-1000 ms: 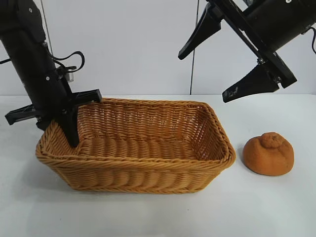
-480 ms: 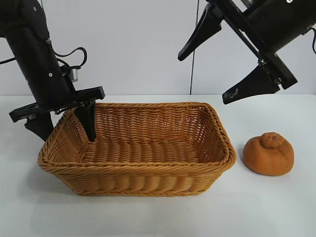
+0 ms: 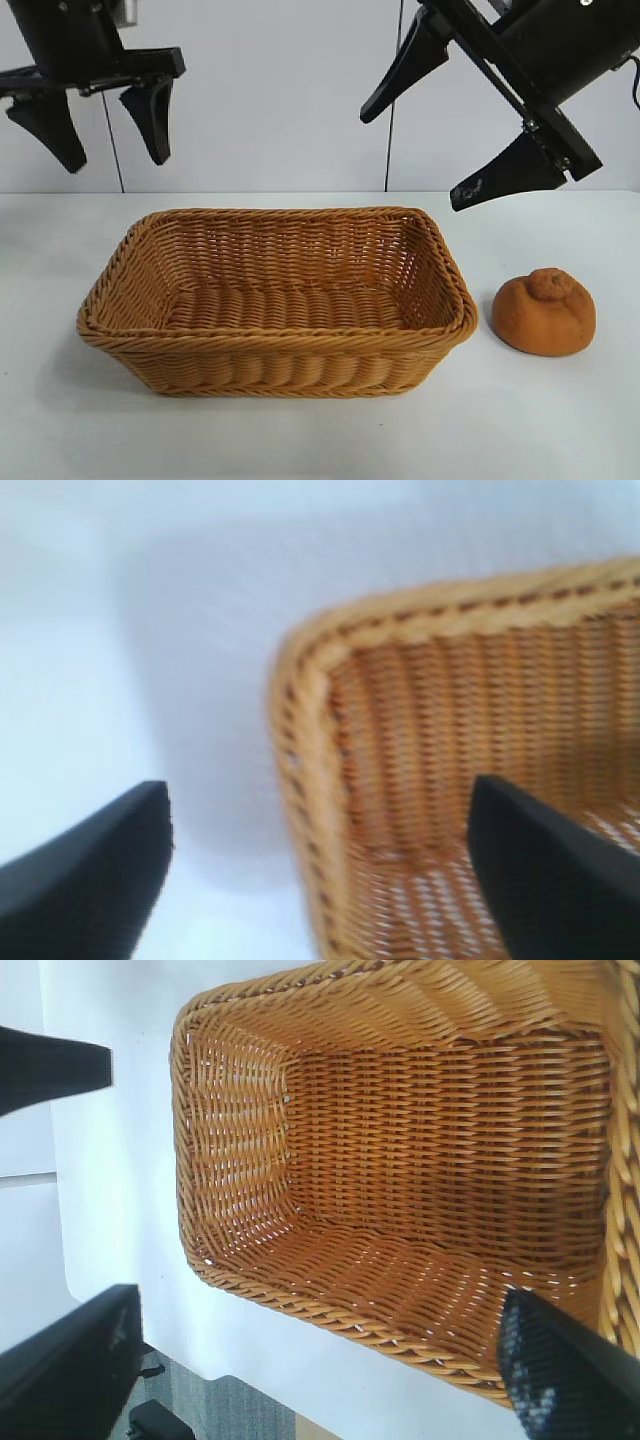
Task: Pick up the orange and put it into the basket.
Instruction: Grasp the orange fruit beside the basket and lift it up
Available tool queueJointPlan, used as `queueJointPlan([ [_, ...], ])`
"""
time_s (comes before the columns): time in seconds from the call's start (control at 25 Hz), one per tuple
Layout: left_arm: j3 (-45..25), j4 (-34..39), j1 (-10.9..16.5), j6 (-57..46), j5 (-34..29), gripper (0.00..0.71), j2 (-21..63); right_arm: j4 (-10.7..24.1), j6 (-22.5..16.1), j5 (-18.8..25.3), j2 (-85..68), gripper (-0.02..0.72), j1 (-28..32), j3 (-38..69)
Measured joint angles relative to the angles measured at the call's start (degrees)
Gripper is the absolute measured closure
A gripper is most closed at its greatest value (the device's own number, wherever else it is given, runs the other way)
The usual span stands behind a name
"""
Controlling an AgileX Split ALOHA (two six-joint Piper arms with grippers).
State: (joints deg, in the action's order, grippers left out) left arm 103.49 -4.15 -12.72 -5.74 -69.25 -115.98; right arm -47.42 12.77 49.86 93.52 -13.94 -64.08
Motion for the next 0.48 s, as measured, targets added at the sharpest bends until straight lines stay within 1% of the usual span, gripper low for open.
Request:
queueJointPlan([
  [0.08,0.1,1.0,1.3,-0.1,-0.2,0.129,0.1,0.1,0.0,0.0,0.0,0.039,0.0,0.0],
  [0.16,0.1,1.3,3.5,-0.1,-0.2,0.129,0.1,0.4,0.0,0.0,0.0,0.039,0.0,0.0],
  [0.28,0.1,1.7,7.9,-0.1,-0.2,0.129,0.1,0.6,0.0,0.0,0.0,0.039,0.0,0.0],
  [0.36,0.1,1.8,10.3,-0.1,-0.2,0.129,0.1,0.7,0.0,-0.2,0.0,0.039,0.0,0.0],
  [0.4,0.1,1.4,11.2,0.2,-0.2,0.129,0.1,0.7,0.0,-0.4,0.0,0.039,0.0,0.0],
  [0.48,-0.7,0.1,11.9,1.1,-0.1,0.129,0.4,0.7,0.0,-0.4,0.0,0.039,0.0,0.0],
])
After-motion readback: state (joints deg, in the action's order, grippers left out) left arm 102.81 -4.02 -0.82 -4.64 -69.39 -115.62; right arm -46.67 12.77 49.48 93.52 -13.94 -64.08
